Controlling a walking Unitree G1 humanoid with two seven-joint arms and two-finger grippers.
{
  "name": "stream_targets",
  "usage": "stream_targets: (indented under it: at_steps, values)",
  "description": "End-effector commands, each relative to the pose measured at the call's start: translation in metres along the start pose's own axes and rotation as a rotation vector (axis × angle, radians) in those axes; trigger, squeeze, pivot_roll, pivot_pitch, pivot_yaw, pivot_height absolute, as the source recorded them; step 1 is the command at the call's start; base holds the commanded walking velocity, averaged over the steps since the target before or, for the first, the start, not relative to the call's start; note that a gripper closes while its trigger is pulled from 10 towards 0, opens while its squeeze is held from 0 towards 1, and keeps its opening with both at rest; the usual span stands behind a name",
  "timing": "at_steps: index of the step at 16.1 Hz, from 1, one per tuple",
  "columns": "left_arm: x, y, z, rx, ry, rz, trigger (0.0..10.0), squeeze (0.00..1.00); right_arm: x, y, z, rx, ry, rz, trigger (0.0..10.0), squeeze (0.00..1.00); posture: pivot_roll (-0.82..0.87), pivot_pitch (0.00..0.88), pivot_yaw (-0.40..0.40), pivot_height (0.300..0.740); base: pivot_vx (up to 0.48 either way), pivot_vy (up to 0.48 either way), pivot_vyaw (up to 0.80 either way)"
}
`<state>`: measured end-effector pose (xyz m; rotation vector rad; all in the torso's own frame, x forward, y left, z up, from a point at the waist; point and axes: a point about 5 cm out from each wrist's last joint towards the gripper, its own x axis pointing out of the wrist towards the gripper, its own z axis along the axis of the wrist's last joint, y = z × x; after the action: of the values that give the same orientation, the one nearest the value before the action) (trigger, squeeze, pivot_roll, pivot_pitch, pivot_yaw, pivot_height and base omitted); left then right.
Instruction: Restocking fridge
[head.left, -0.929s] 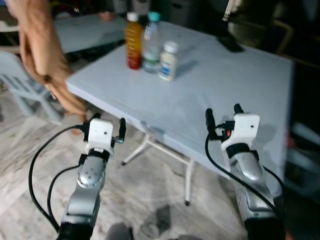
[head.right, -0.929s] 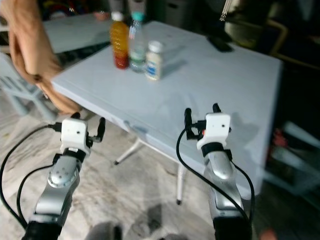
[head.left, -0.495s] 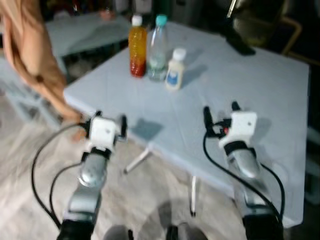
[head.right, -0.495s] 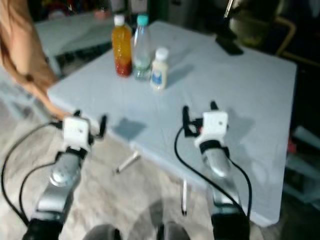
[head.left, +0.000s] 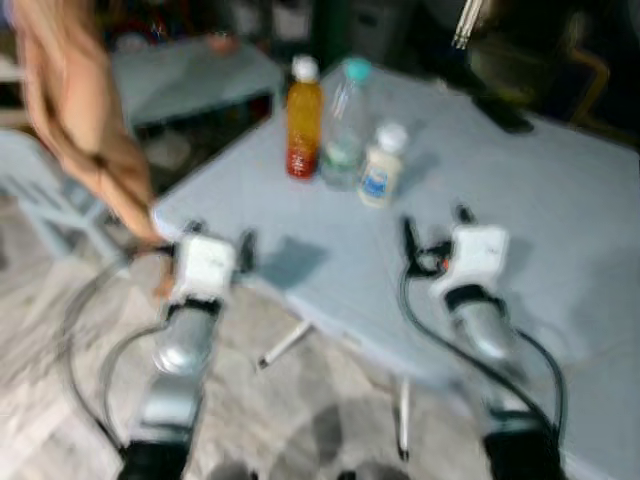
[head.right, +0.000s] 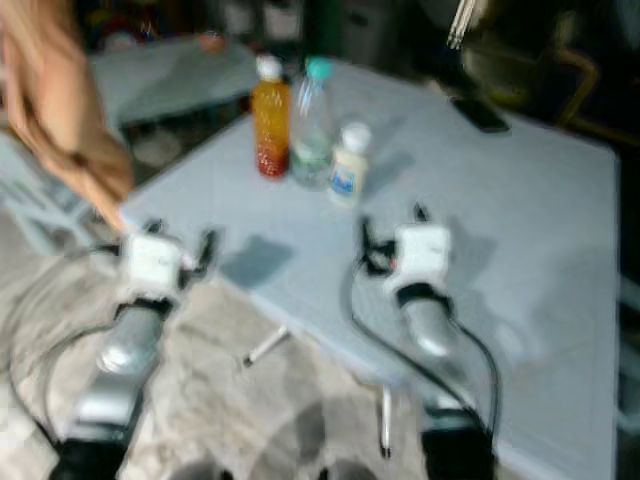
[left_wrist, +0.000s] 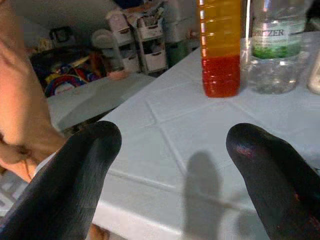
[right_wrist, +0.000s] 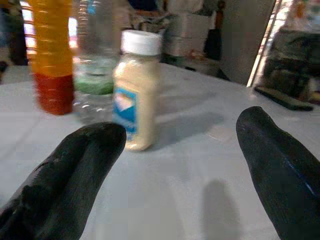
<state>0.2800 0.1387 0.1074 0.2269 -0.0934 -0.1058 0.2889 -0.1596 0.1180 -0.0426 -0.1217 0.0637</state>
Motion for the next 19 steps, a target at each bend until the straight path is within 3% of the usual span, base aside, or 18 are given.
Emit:
stream_targets:
  at_steps: [1,6,10,14,19]
  values:
    - [-0.001,0.009,0.0,0.021,0.0,0.024,10.0,0.0,0.003,0.008,0.005,0.004,-0.022,0.019,10.0,0.0,0.07,0.084,-0.062,0.74,0.0,0.0,0.0]
    - [-0.002,0.009,0.0,0.02,-0.002,0.022,10.0,0.0,0.004,0.007,0.006,0.0,-0.027,0.019,10.0,0.0,0.07,0.09,-0.064,0.74,0.0,0.0,-0.74]
    - [-0.004,0.011,0.001,0.026,0.001,0.025,10.0,0.0,0.012,0.003,0.01,-0.005,-0.044,0.022,10.0,0.0,0.08,0.106,-0.06,0.74,0.0,0.0,0.0]
    - [-0.013,0.017,0.0,0.045,0.018,0.034,10.0,0.0,0.033,-0.003,0.024,-0.005,-0.086,0.074,10.0,0.0,0.1,0.145,-0.047,0.74,0.0,0.0,0.0]
    - [-0.025,0.036,0.001,0.11,0.049,0.082,10.0,0.0,0.059,-0.002,0.055,-0.009,-0.164,0.213,10.0,0.0,0.15,0.207,-0.021,0.74,0.0,0.0,0.0]
